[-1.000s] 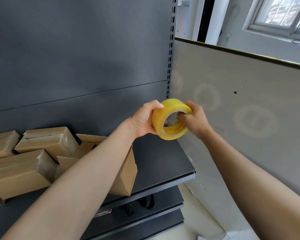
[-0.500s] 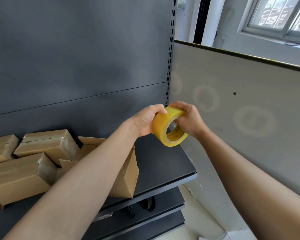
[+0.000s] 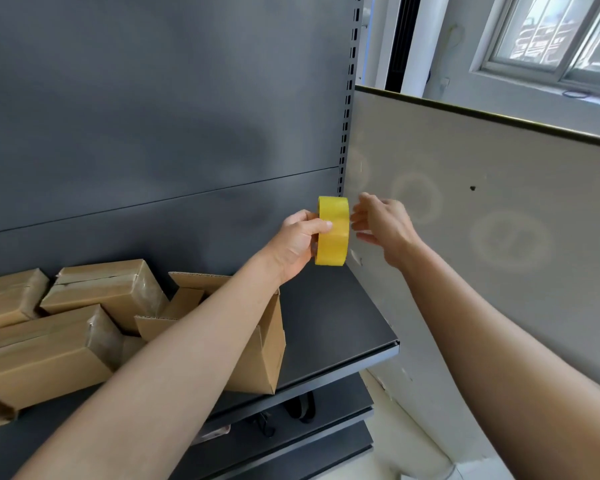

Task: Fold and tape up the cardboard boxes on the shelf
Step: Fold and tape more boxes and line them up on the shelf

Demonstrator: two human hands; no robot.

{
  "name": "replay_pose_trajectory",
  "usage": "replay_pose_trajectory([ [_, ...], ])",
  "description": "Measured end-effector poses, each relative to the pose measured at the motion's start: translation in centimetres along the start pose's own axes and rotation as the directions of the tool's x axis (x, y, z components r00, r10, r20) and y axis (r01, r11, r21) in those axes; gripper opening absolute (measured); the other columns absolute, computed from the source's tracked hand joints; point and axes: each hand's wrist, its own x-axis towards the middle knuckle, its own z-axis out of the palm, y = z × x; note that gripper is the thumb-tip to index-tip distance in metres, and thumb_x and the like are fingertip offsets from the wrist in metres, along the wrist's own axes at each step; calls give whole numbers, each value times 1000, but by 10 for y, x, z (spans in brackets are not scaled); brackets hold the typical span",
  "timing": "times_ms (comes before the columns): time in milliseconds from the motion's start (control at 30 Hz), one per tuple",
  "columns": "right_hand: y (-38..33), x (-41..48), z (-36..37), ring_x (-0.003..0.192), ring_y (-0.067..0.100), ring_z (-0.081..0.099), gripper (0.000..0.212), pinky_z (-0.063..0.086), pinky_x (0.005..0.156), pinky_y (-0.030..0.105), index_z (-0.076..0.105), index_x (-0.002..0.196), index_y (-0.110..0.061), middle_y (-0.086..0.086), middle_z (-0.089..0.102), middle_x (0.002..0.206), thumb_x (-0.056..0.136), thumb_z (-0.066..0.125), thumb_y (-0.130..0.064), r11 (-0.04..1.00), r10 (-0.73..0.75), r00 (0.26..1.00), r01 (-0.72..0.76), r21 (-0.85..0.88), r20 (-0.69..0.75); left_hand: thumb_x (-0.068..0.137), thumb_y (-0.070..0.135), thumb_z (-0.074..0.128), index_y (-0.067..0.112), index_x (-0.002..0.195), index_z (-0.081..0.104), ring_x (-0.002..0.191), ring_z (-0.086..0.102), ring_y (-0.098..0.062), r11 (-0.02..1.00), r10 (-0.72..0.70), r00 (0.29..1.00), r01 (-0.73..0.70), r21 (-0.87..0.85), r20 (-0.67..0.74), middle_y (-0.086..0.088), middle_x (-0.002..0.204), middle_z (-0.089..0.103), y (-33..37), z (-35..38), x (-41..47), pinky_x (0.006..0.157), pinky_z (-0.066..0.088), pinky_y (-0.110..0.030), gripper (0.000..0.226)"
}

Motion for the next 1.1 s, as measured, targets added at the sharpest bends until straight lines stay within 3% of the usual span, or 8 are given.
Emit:
replay_pose_trajectory([
  [67,-4,-7,5,75,20,67,41,55,66,29,64,98,-1,10,68,86,92,57,-41,993,103,987,-108,40,123,91,-5,51,2,108,47,89,60,-25,998,-13,998,10,64,59,-12,99,60,0,1,-4,82,50,-40,20],
  [200,-1,-11,7,86,28,66,31,54,81,41,60,113,6,17,68,101,90,62,-16,989,110,975,-126,74,194,88,8,63,9,105,49,100,61,-25,947,-73,997,70,315,-3,-7,103,61,2,-6,-9,93,48,-43,21],
  [300,3,-14,1,95,28,65,33,50,86,41,62,116,-1,14,67,107,87,65,-17,996,77,971,-67,-51,225,81,28,73,11,116,43,107,48,-16,888,93,978,3,461,-186,-4,120,46,4,-19,-4,96,43,-36,49],
  [367,3,-18,1,94,25,63,31,49,83,36,66,114,-7,10,68,105,85,65,-19,989,53,964,-15,-149,259,79,29,75,17,127,41,113,37,-12,812,202,974,-105,574,-107,-1,128,36,7,-24,-3,94,35,-28,60],
  [433,3,-24,4,85,23,59,25,43,78,34,69,104,-6,8,67,93,83,62,-16,987,24,958,23,-160,287,76,28,75,22,127,49,107,44,-12,824,99,994,-104,556,40,-2,125,45,14,-26,-5,87,39,-26,58],
  [567,0,-37,11,69,20,50,13,39,65,30,65,72,-9,5,56,72,72,58,-20,994,-42,976,62,-88,213,81,19,63,12,103,60,76,59,-19,901,-109,973,10,433,204,-4,85,62,26,-38,-12,67,49,-29,23],
  [767,-4,-45,11,69,30,52,33,44,68,40,61,78,-4,17,52,74,58,60,-30,998,-65,986,67,-5,155,74,23,57,16,96,64,80,61,-16,948,-209,912,100,303,353,-1,85,62,23,-56,-18,75,52,-38,23],
  [1100,1,-47,19,55,17,27,24,23,52,27,44,60,-10,7,27,60,80,53,-18,961,-227,968,241,-134,110,70,36,62,11,106,57,97,57,-32,914,-239,941,135,382,240,-15,106,58,23,-37,-24,90,46,-52,44],
])
